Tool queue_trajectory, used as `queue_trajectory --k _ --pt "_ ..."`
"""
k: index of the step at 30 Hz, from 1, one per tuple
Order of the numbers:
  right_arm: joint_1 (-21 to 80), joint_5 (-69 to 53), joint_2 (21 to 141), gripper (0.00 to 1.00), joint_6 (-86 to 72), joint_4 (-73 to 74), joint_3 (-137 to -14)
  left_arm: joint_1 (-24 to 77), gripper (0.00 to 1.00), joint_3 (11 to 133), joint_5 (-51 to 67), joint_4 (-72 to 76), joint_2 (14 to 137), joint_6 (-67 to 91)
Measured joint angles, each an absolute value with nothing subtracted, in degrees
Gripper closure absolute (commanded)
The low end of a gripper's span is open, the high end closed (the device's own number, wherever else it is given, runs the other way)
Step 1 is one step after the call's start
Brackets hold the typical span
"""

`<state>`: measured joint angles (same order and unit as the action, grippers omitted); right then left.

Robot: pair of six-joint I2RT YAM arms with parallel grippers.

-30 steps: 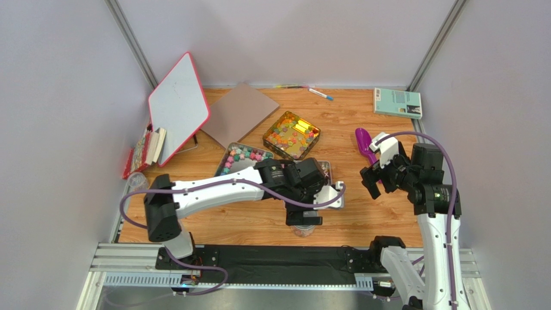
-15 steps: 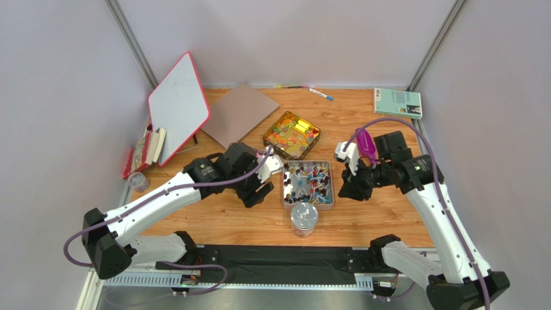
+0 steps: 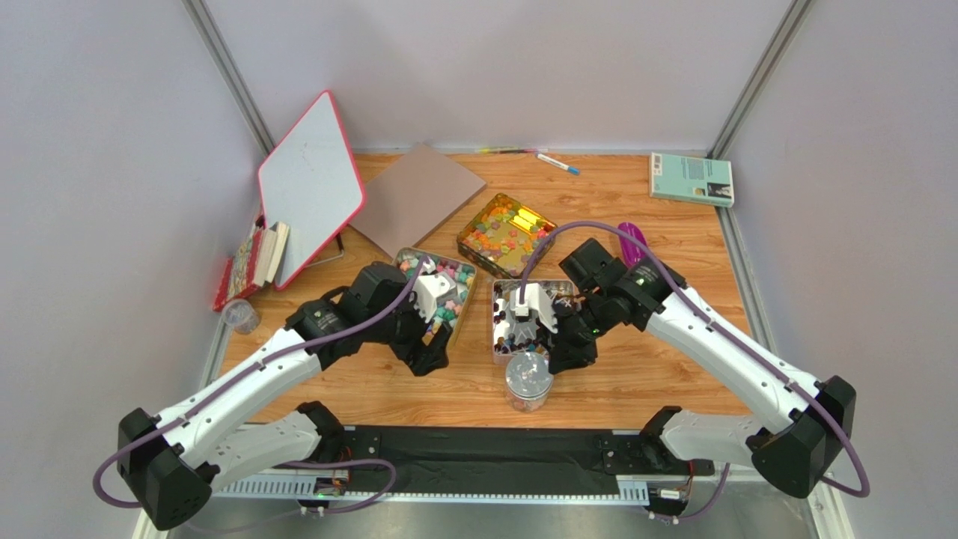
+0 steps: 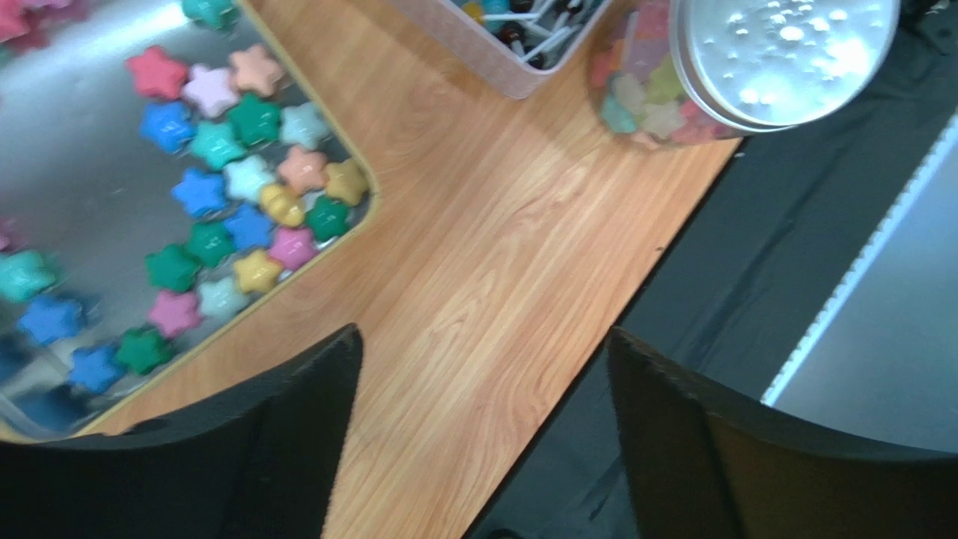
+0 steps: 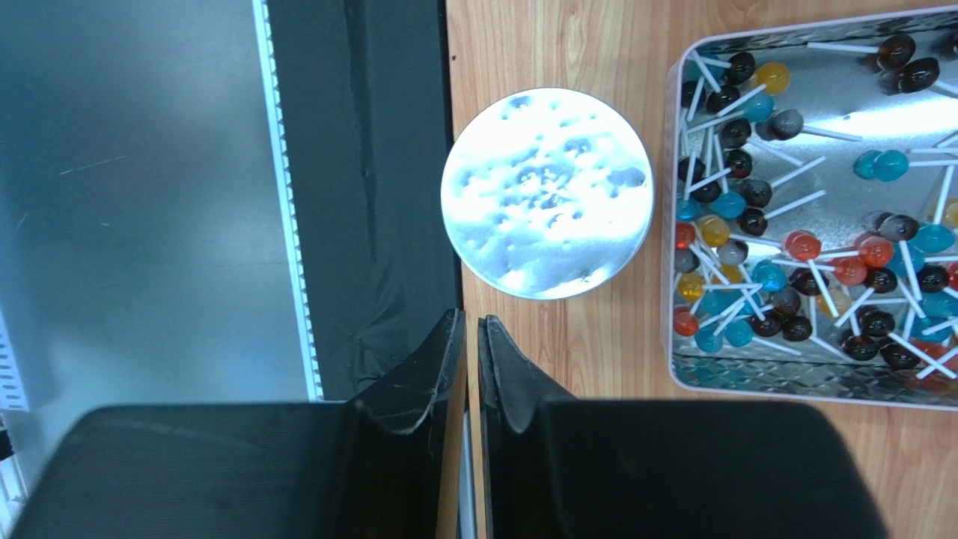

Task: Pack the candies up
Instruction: Move the packing bottle to the center of the board.

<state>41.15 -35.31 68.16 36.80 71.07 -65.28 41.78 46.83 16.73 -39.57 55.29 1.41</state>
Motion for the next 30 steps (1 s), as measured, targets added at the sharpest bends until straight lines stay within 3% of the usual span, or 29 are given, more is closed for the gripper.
queue_trajectory --k 6,15,23,30 --pt "46.2 -31.6 71.2 0.91 35.2 66.9 -65.3 41.8 0.07 37.1 23.2 -31.7 49.3 5.1" --pt "49.4 -26.8 75.3 0.92 33.9 61.4 -62.2 42.2 0.12 31.3 19.5 -24.0 48.9 10.8" --pt "49.4 -25.0 72.5 0.92 33.9 59.2 -56.7 53.1 0.09 31.4 19.4 -17.6 50.0 2.8" --pt "49.5 -22.8 70.5 0.92 34.0 60.6 -56.4 65.9 0.01 30.1 15.0 -8.2 58.2 -1.0"
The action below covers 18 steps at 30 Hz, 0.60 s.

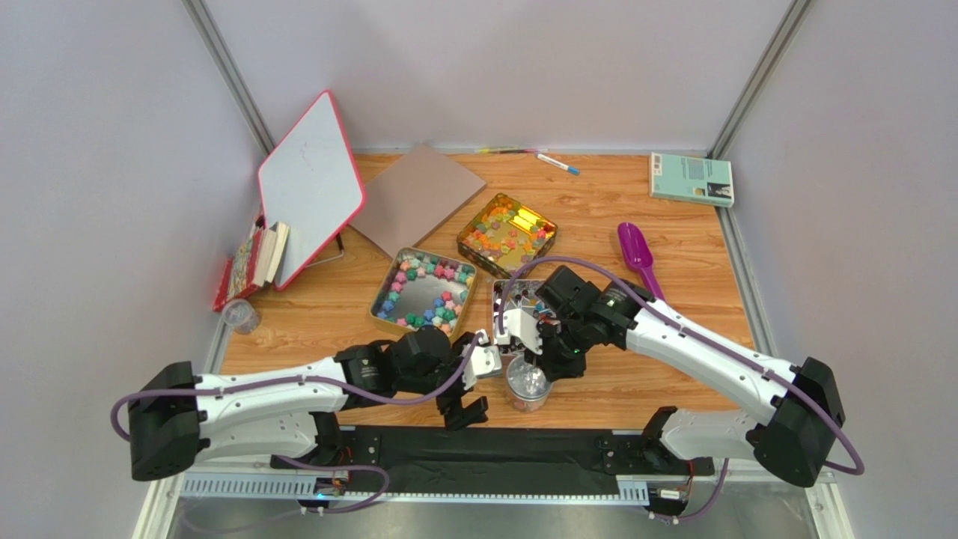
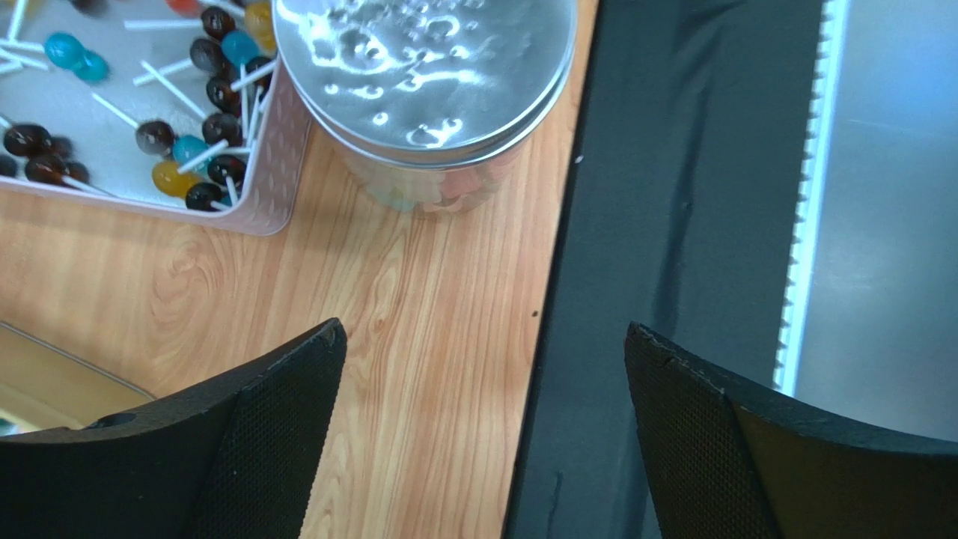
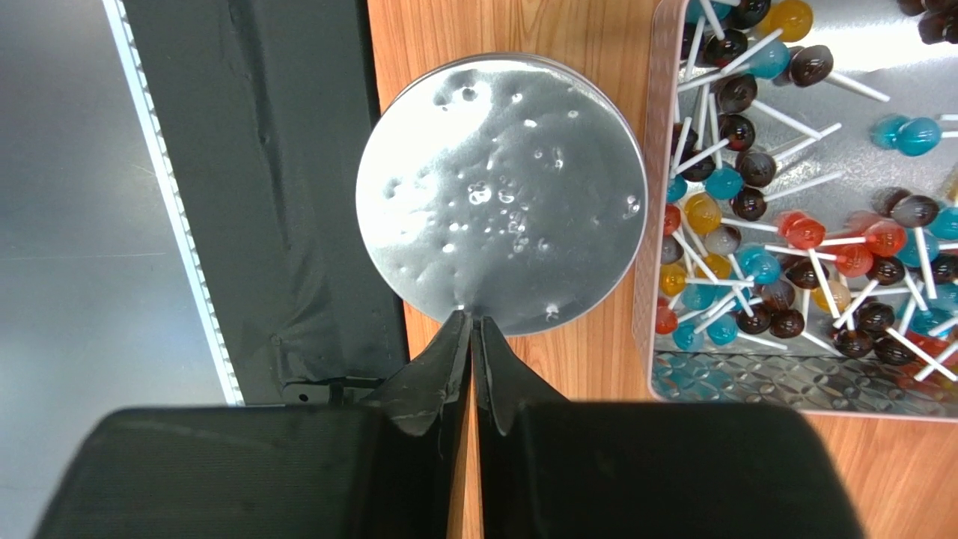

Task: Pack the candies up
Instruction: Move the packing bottle to the center of the board.

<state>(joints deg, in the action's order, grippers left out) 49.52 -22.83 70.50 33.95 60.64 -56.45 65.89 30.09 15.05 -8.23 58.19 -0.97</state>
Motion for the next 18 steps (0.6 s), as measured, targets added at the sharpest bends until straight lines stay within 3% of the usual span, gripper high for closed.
queue_trajectory --k 18 --pt "56.0 -24.6 68.3 0.93 32.7 52.9 -52.7 68.2 0.01 23.8 3.6 8.0 68.6 1.1"
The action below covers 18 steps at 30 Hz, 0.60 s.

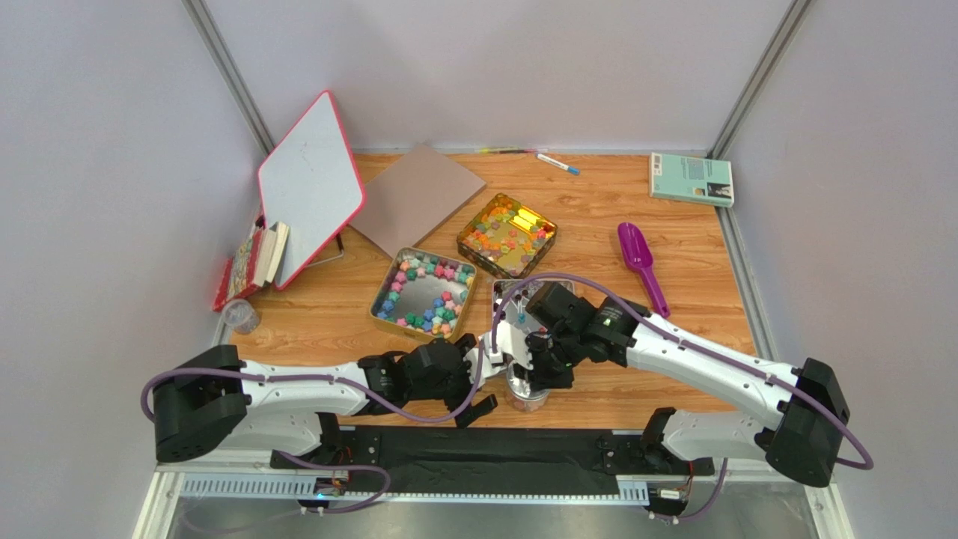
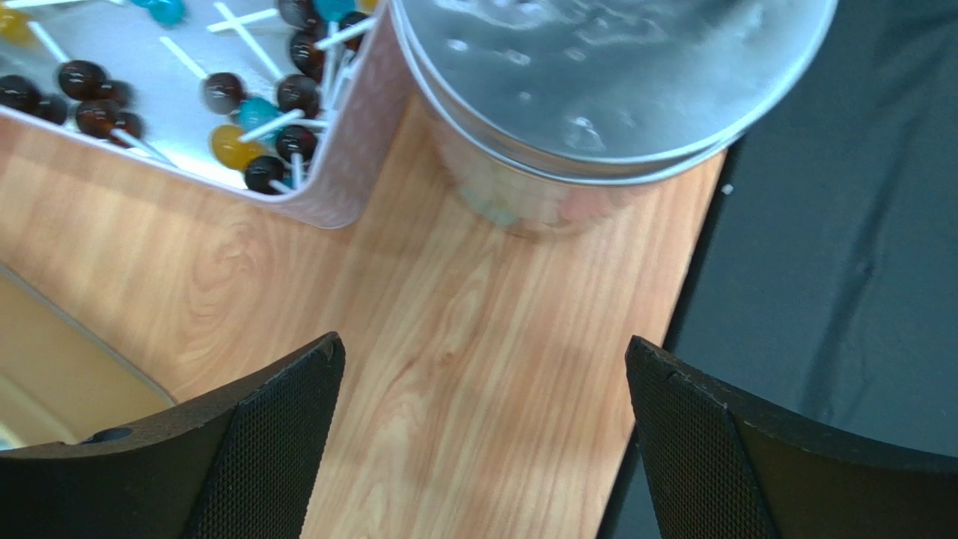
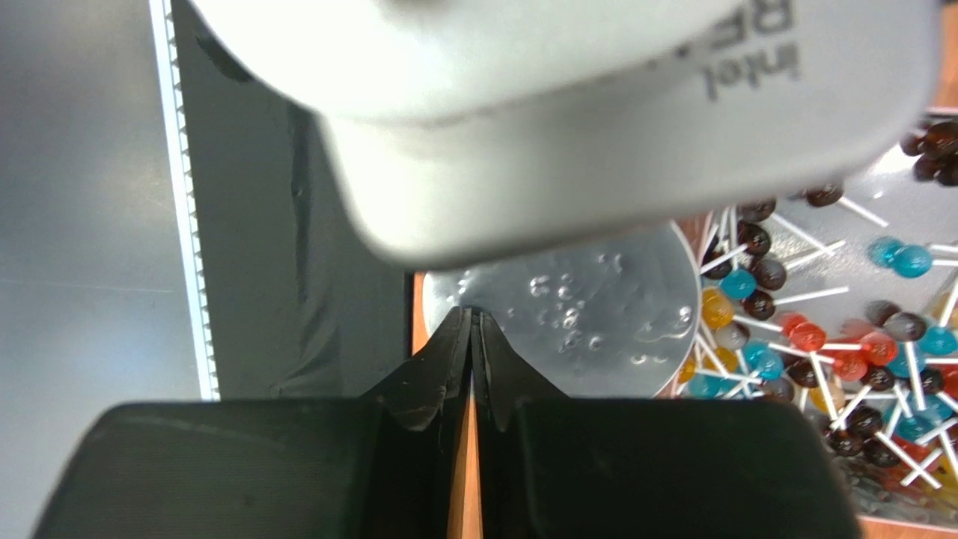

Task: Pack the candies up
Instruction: Move the packing bottle to the center of the board.

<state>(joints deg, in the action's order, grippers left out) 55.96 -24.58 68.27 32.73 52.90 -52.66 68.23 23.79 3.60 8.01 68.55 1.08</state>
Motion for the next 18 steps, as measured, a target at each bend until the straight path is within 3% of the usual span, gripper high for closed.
queue_trajectory --k 7,8,9,10,13,16,18 --pt "55.9 -23.9 67.7 0.95 32.8 48.9 -51.5 68.2 0.01 23.7 0.3 9.8 68.8 2.2" --pt "55.9 -23.2 67.2 0.92 32.9 49.1 -51.4 68.2 0.0 23.7 0.1 10.1 68.8 2.1" --pt "55.9 -22.6 66.5 0.82 32.9 49.5 -51.4 68.2 0.01 23.7 0.0 10.4 68.8 2.1" --pt "55.6 -22.0 65.8 0.54 33.0 50.0 -51.4 68.2 0.01 23.7 0.1 10.6 68.9 2.1" --pt "54.3 -18.0 61.0 0.17 32.3 51.2 -51.5 68.3 0.01 23.7 1.9 12.4 69.5 2.2" --pt "51.4 -12.2 55.7 0.0 30.7 51.5 -52.4 69.5 0.01 23.7 3.0 14.5 72.3 2.3" --pt "48.0 -9.5 53.7 0.0 29.3 51.4 -53.7 70.7 0.01 23.8 3.5 15.1 74.7 2.3"
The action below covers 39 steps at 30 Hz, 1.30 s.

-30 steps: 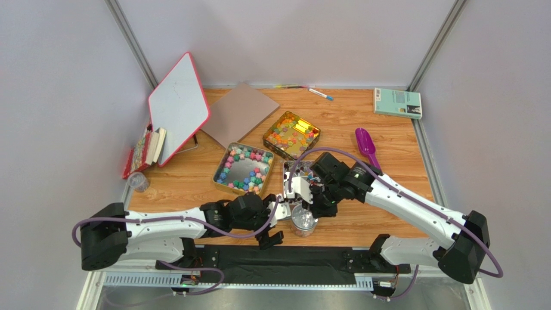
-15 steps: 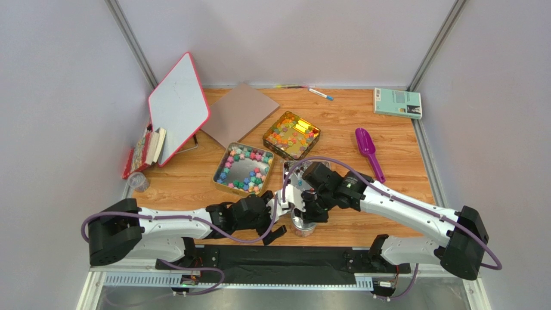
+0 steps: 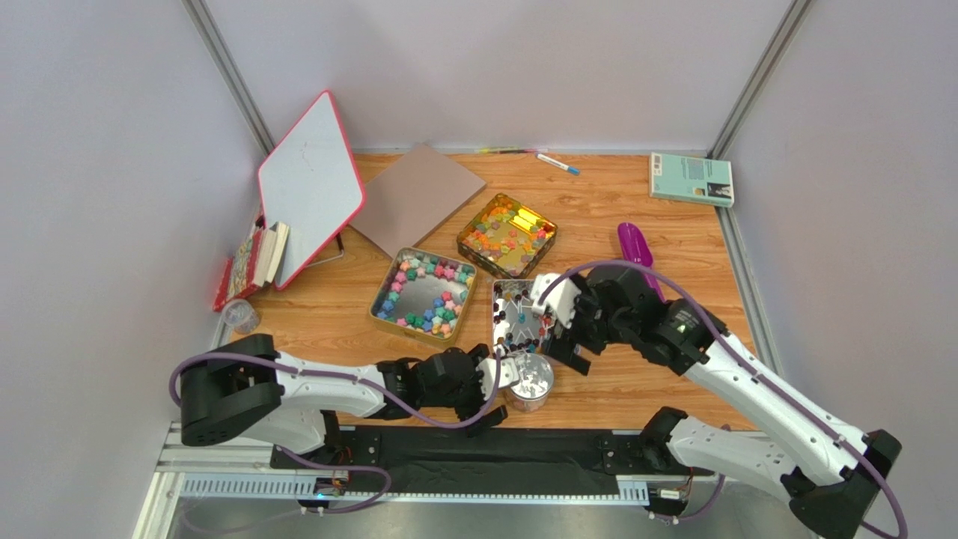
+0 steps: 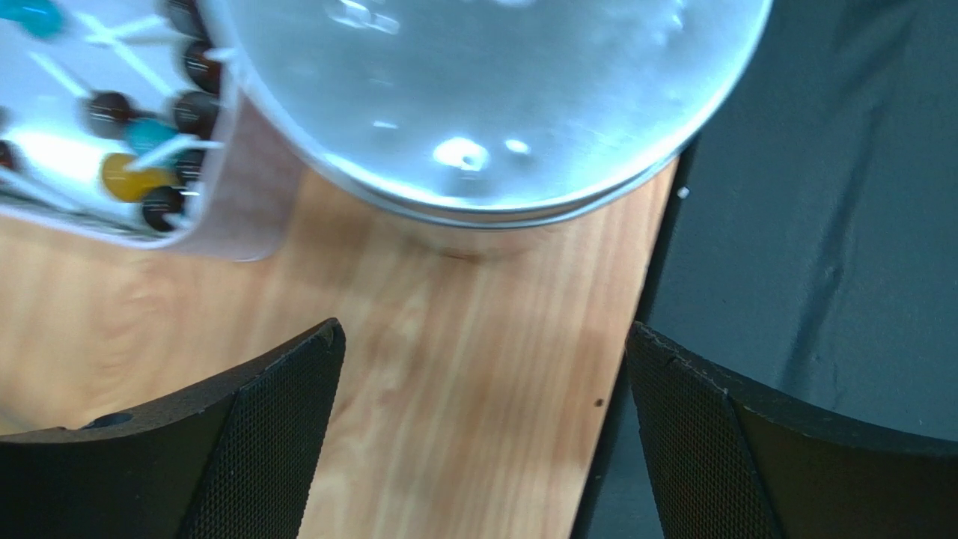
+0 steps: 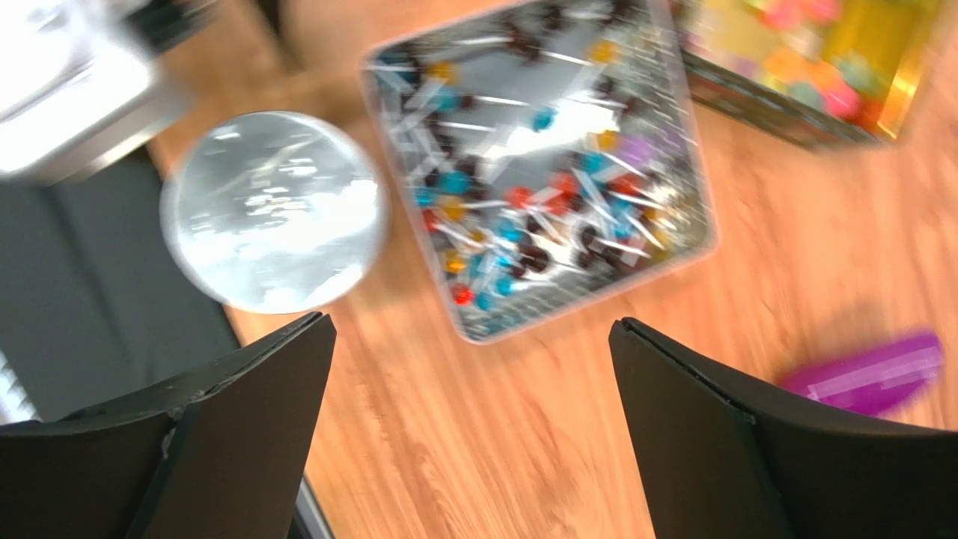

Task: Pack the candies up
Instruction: Move the packing bottle to the center of the board.

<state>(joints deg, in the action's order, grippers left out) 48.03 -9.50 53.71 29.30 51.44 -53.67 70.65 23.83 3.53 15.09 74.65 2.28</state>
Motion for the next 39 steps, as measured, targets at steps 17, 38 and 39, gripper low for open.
queue_trajectory --k 17,38,39 --pt "13.9 -14.3 57.3 0.0 26.5 53.3 -60.5 73.0 0.0 25.1 0.3 34.7 90.6 2.5" --pt "1.0 -40.1 64.2 0.0 58.7 72.9 -60.9 73.5 0.0 31.4 1.3 64.0 112.2 1.5" --pt "1.0 -40.4 63.9 0.0 60.6 73.8 -61.0 73.5 0.0 31.9 1.5 64.8 113.0 1.4"
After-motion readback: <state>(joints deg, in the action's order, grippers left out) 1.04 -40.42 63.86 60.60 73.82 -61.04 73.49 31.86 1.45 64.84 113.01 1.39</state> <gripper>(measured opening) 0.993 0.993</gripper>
